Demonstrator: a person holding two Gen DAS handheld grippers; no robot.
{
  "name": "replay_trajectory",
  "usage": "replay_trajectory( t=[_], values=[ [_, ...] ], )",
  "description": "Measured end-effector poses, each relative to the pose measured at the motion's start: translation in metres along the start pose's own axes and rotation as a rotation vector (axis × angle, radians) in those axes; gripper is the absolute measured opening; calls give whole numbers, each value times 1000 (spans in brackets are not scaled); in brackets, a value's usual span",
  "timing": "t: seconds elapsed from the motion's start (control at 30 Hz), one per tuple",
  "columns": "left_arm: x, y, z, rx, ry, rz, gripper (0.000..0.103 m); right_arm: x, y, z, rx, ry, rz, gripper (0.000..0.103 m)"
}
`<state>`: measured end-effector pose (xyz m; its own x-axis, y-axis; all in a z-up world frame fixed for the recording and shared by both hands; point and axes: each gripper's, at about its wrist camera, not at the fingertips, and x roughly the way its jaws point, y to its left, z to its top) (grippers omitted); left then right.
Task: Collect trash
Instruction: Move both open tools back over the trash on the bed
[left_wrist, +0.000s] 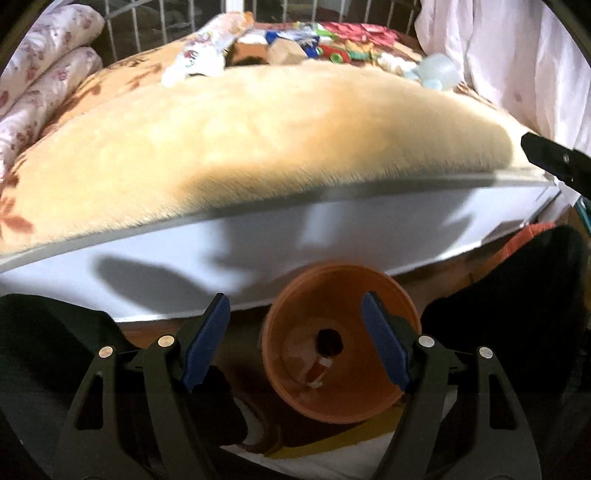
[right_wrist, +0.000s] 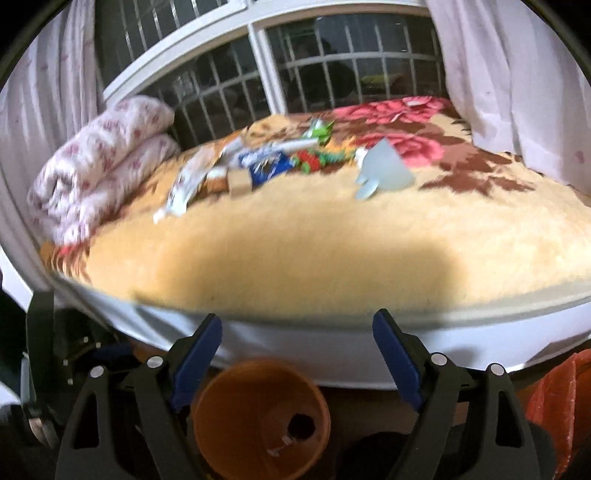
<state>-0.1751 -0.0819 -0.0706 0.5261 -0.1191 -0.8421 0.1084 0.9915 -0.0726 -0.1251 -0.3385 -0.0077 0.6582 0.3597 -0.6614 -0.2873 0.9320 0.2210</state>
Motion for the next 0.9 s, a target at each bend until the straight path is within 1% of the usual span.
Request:
replay_trajectory(
  t=[0.2,0.37,0.43,0.53,0.67,0.77,0.9],
  values=[
    [-14,9,3,-40,-38,12,72,-5,-1,20,-51,-34,-6,82],
    [-23,8,7,-50,-70,26,72,-5,-5,43,-150,-55,-36,82],
    [-26,8,9,-52,-79,32,72,-3,-16,59,-177,-62,-49,83],
    [-28,10,11,-59,-83,35,72,-1,-33,79,-173,-69,-52,84],
    [-28,11,12,-60,-84,40,72,3,-55,103,-200,-84,-93,84],
    [-27,12,12,-60,-83,37,72,9,-69,117,-202,-74,-78,84],
    [-23,11,16,-67,-75,18,72,21,-85,135,-186,-40,-28,84]
  ],
)
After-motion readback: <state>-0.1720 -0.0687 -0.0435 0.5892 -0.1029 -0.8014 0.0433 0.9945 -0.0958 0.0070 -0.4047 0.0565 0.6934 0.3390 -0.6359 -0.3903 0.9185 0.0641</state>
